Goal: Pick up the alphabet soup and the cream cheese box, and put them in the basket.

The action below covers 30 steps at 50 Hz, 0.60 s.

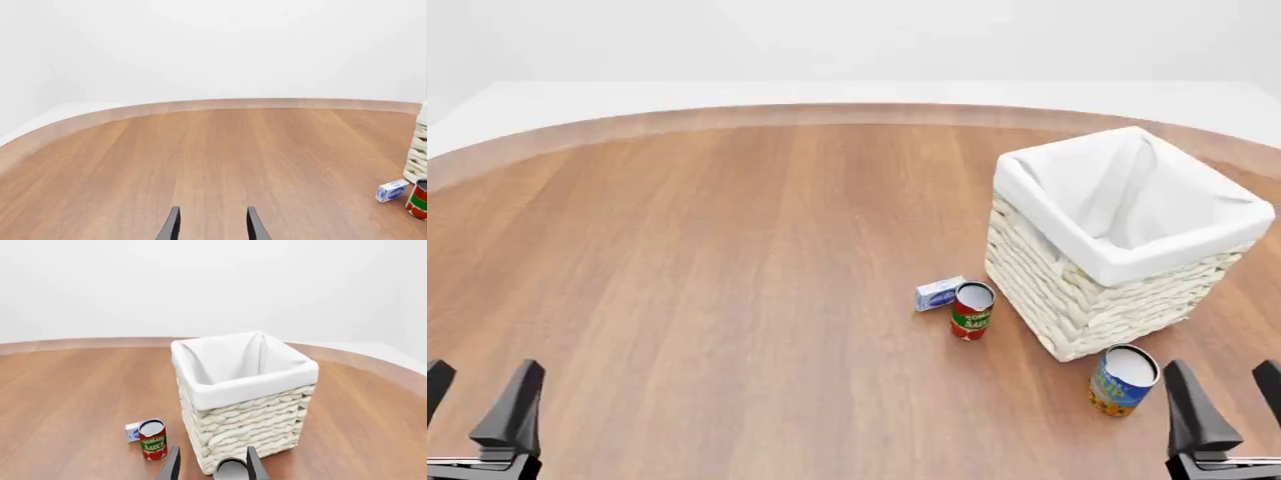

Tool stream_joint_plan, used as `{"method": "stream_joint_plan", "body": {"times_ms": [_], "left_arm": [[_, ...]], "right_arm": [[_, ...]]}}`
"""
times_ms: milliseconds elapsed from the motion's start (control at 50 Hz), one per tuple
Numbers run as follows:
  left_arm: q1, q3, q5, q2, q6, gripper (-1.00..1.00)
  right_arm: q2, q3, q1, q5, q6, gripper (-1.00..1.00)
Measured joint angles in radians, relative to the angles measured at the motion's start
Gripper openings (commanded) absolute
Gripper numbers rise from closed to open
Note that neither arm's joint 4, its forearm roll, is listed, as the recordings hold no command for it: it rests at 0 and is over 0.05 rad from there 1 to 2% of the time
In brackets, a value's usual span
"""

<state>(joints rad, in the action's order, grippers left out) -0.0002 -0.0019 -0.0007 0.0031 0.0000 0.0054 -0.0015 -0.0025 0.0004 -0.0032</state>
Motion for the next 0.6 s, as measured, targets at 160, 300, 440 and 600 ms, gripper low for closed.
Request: {"method": "stream_joint_plan", "body": {"times_ms": [160, 300, 440, 600], "left_arm": [[0.000, -0.001, -0.001, 0.002, 0.000, 1.00], [0.000, -0.002, -0.001, 0.003, 0.000, 1.00], [0.000, -0.002, -0.001, 0.004, 0.000, 1.00], [0.000, -0.002, -0.001, 0.004, 0.000, 1.00]], "right_arm": [[0.039, -0.001, 0.001, -0.036, 0.013, 1.00], [0.085, -0.001, 0.001, -0.065, 0.026, 1.00], [0.151, -0.001, 0.004, -0.095, 0.029, 1.00], [0.214, -0.005, 0.003, -0.109, 0.024, 1.00]]}}
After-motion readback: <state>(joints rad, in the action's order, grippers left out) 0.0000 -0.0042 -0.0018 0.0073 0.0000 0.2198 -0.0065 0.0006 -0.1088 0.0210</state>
